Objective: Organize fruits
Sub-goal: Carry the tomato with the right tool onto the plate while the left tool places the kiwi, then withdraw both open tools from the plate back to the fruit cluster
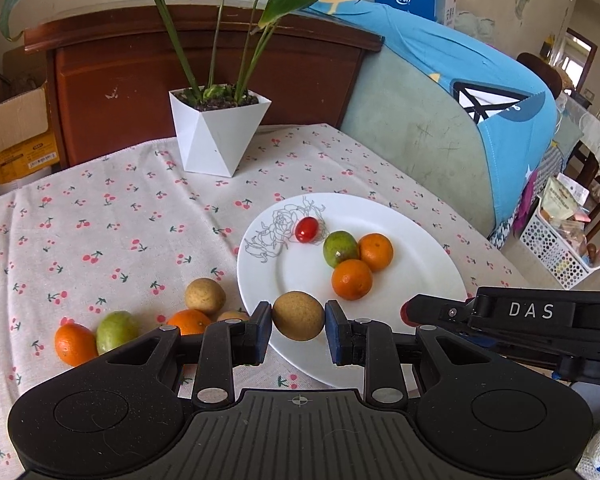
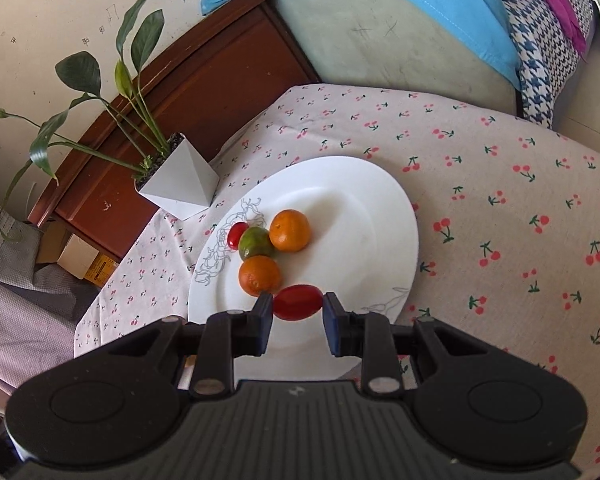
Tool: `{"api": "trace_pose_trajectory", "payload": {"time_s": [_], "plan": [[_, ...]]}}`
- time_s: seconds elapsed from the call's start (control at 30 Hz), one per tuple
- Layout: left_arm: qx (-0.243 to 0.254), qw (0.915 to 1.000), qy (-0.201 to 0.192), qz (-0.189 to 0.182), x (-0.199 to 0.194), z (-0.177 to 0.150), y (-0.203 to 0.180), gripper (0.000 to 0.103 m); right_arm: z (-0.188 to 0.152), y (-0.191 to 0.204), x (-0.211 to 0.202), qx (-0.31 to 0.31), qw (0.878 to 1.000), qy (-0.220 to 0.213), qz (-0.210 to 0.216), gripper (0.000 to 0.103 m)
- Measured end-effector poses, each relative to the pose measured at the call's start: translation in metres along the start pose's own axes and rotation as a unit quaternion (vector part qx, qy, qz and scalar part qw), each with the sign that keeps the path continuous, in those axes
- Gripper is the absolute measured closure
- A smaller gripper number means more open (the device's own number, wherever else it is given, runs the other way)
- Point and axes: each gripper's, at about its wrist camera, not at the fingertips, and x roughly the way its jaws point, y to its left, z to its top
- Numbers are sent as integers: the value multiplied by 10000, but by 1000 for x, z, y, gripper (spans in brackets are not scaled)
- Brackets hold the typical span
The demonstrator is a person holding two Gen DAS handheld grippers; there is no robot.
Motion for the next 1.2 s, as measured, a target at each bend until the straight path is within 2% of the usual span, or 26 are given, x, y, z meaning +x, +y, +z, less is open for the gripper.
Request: {"api": "trace_pose_trajectory", "payload": {"time_s": [0.3,0.33,0.37,0.4,0.6,0.93,1.2], "plan": [[4,10000,32,-23,10,3,-7,75,1,-5,1,157,9999,-11,8,73],[-19,10000,27,-23,9,4,-7,72,1,-5,0,159,9999,-7,21,73],[-40,10000,16,-2,8,6,-7,63,1,-5,0,158,9999,-15,27,73],[-50,10000,-26,18,6,7,-7,59,1,-4,-1,146,9999,-24,30,73],[-39,9997,-208,112,-10,15,-2,52,1,5,-2,-41,9998,-41,167,73],[-315,9973,-423,502,-38,23,34,51,-15,32,3,-731,9957,112,565,73],[-651,9937,-529,740,-53,20,68,51,-34,61,8,-1536,9850,147,773,73]]}}
